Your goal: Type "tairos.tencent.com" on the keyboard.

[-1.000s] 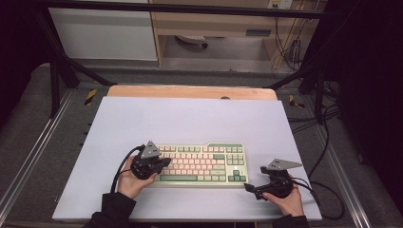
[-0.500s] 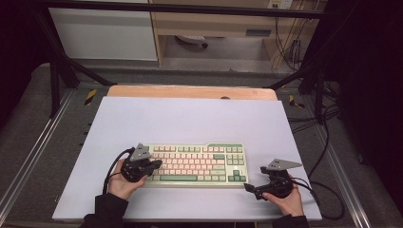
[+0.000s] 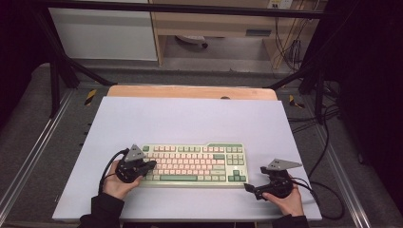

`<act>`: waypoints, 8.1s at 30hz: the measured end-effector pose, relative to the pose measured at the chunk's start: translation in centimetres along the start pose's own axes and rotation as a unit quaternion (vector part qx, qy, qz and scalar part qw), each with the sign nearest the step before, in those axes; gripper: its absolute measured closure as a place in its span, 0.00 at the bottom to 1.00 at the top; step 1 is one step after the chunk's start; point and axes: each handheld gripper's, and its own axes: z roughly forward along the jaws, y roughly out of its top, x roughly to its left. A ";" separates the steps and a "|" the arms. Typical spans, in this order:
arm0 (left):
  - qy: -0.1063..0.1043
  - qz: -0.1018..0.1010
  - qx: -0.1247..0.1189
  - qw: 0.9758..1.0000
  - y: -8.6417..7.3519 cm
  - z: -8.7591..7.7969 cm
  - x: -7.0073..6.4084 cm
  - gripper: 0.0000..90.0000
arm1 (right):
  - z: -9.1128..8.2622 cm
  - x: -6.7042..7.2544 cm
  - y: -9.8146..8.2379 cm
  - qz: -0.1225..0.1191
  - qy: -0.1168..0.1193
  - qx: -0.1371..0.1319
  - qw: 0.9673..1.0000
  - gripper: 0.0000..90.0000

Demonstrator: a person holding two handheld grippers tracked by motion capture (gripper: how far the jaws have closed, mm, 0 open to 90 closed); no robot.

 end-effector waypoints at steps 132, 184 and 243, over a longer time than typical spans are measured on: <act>-0.008 0.000 -0.025 1.000 -0.4 -1.2 0.0 1.00 | 12.6 10.5 11.4 -0.075 0.040 0.022 0.996 1.00; 0.004 0.018 -0.008 1.000 2.8 3.3 -1.9 1.00 | 7.4 9.0 8.7 -0.068 0.061 0.019 0.996 1.00; -0.001 0.009 -0.024 1.000 -0.3 -0.8 -0.5 1.00 | 8.6 9.1 10.1 -0.058 0.040 0.006 0.997 1.00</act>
